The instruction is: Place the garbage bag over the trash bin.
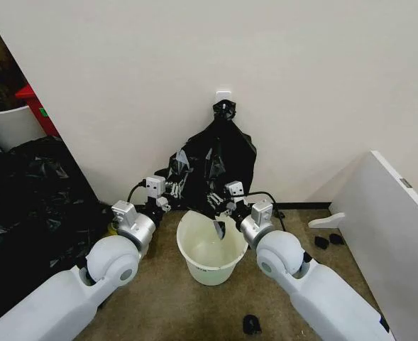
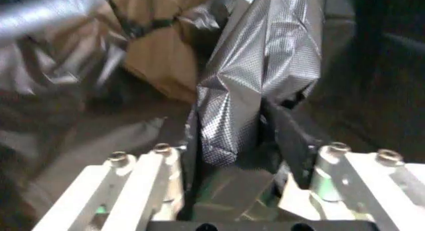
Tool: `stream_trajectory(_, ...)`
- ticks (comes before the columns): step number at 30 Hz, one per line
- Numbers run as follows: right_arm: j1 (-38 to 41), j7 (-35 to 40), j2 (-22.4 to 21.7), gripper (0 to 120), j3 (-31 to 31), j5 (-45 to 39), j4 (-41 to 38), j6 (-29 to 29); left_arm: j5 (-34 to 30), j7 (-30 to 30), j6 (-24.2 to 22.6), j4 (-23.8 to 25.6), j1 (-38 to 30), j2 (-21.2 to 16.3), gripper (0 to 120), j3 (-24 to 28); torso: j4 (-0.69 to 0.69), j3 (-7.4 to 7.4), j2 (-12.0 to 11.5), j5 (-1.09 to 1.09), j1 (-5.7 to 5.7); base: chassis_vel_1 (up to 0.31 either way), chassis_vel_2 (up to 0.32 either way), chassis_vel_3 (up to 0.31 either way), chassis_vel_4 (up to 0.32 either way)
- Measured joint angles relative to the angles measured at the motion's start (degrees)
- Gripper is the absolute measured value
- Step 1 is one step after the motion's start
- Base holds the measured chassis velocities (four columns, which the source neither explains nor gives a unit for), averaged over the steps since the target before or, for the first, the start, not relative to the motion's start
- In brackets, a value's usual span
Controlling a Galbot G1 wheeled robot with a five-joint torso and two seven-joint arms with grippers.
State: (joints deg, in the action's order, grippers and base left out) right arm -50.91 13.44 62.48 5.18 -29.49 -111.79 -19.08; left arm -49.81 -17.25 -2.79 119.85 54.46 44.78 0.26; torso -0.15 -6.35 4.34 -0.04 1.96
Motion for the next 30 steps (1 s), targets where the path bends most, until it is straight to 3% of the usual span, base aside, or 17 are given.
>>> stream_trajectory(7, -0.45, 0.75, 0.21, 7, -1.23, -2.43, 0.05, 0.57, 0.0, 0.0, 0.21, 0.09, 0.27, 0.03, 0, -0.33, 0.0, 0.0, 0.0, 0.0, 0.0, 0.0, 0.0, 0.0, 0.0)
stream_trajectory(13, -2.21, 0.2, 0.88, 0, -3.76, -7.09, -0.82, 2.49, 0.0, -0.01, 0.38, 0.05, 1.08, 0.16, 0, -1.34, 0.01, 0.0, 0.0, 0.0, 0.0, 0.0, 0.0, 0.0, 0.0)
stream_trajectory(14, -3.41, -1.12, 1.34, 0, -5.94, -12.91, -1.91, 4.01, -0.01, -0.03, 0.46, -0.12, 1.42, 0.32, 0, -1.79, 0.0, 0.0, 0.0, 0.0, 0.0, 0.0, 0.0, 0.0, 0.0)
stream_trajectory(16, -3.85, -1.76, 1.51, 0, -6.74, -15.8, -2.33, 4.59, -0.02, -0.03, 0.47, -0.18, 1.53, 0.36, 0, -1.98, 0.01, 0.0, 0.0, 0.0, 0.0, 0.0, 0.0, 0.0, 0.0)
stream_trajectory(19, -6.38, -7.38, 2.38, 0, -12.87, -42.24, -4.62, 7.28, -0.17, -0.26, 0.68, -0.4, 2.65, 0.45, 0, -3.61, 0.0, 0.0, 0.0, 0.0, 0.0, 0.0, 0.0, 0.0, 0.0)
stream_trajectory(24, -8.47, -13.64, 3.58, 0, -16.54, -53.96, -4.63, 8.78, -0.2, -0.5, 0.76, -0.21, 3.3, 0.05, 0, -4.35, 0.0, 0.0, 0.0, 0.01, 0.0, 0.0, 0.0, 0.0, 0.0)
stream_trajectory(30, -10.35, -18.22, 4.12, 0, -17.62, -56.16, -4.45, 8.86, -0.22, -0.84, 0.77, -0.16, 3.43, -0.16, 0, -4.66, 0.0, 0.0, 0.0, 0.0, 0.0, 0.0, 0.0, 0.0, 0.0)
